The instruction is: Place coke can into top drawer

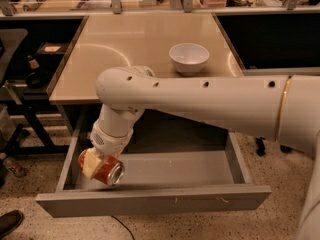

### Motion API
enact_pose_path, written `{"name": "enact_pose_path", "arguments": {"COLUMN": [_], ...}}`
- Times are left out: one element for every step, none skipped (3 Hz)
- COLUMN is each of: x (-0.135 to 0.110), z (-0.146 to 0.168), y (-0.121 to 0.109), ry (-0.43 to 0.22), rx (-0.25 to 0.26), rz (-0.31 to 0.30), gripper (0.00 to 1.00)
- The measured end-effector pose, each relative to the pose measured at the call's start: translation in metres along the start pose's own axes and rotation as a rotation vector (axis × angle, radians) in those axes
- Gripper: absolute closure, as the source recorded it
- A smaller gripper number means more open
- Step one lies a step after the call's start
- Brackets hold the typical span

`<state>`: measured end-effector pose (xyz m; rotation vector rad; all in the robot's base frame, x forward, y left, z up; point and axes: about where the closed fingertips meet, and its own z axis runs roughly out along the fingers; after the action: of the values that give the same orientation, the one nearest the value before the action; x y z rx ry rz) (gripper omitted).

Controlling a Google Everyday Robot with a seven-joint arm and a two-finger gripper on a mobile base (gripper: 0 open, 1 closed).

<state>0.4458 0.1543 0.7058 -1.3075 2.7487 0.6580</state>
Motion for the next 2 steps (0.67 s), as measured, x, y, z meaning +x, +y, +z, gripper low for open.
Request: {"name": "enact_pose_path", "arguments": {"x": [0.004,0.009], "z": [0.001,0.002], "y": [-0.028,-0.056], "ry": [-0.029,-0.052], "rx": [0.017,0.049], "rz": [0.059,0.113], "gripper": [1.00,1.00]}}
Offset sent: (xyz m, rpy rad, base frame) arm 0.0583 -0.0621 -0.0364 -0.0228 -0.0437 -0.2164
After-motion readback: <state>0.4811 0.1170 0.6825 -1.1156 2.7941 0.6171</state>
